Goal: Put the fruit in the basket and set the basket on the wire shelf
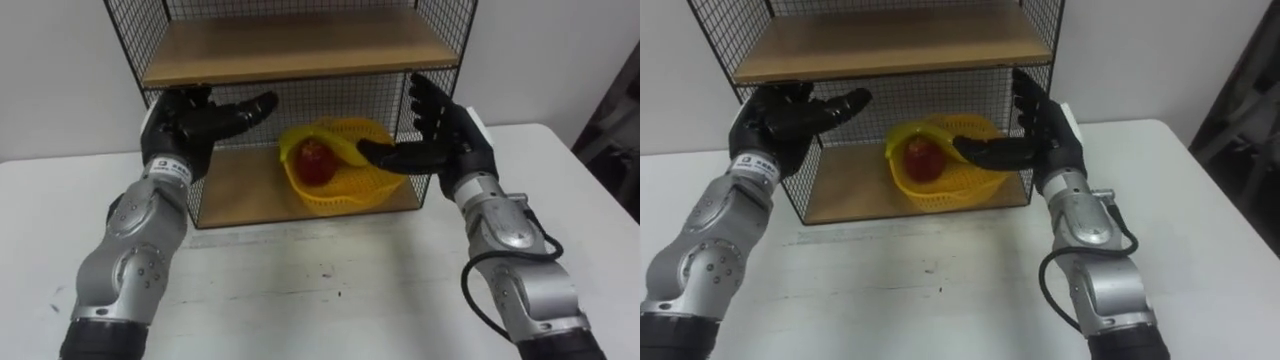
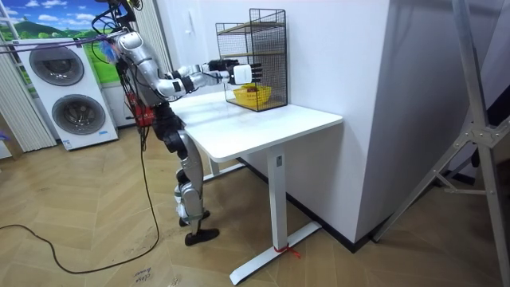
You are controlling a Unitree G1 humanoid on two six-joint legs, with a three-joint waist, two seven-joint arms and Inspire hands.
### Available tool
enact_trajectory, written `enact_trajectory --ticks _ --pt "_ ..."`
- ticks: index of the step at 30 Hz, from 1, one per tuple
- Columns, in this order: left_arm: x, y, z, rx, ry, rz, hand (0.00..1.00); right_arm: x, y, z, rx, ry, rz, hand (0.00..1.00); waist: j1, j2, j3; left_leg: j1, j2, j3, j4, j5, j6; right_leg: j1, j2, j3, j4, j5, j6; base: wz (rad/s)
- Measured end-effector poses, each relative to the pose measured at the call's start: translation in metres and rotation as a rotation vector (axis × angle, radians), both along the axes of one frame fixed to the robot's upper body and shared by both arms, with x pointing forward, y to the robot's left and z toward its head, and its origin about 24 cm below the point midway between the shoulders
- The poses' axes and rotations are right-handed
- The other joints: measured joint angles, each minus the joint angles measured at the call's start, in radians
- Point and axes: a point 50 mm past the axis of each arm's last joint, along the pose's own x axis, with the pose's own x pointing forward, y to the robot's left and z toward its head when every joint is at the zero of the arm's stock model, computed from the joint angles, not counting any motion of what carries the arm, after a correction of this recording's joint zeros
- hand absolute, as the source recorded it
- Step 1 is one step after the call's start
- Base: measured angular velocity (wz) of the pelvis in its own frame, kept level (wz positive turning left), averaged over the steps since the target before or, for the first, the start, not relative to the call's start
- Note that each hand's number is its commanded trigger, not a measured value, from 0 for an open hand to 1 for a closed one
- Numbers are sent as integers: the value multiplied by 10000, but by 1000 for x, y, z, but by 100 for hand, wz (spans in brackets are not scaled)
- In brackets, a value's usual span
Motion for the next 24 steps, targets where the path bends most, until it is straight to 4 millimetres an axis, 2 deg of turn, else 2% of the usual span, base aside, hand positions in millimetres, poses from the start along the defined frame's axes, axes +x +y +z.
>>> enact_trajectory --ticks 6,10,13,20,24 --pt "-12 3 -6 35 73 -29 0 -10 -5 1 58 -112 -14 0 -31 -42 12 -19 8 22 3 -2 -3 -37 58 174 -15 2 1 -3" --pt "-26 16 -14 448 144 472 0 -29 -21 -4 5 -23 -479 0 -57 -60 13 -8 13 19 -3 -8 -12 -30 54 151 -13 2 2 0" --pt "-31 18 -14 864 80 477 0 -38 -34 -6 -93 51 -949 0 -73 -128 17 -50 14 15 -1 -32 -35 -80 52 132 -5 -37 52 -1" --pt "-58 31 -17 1288 20 648 0 -59 -66 2 -665 -294 -2340 0 -221 -172 18 -147 79 234 -26 -33 -42 -251 88 208 12 18 -10 -8" --pt "-73 38 -25 1372 197 716 0 -69 -68 -3 -719 -58 -2502 0 -305 -317 -37 -122 114 256 -33 -66 -95 -254 135 218 22 -27 23 -3"
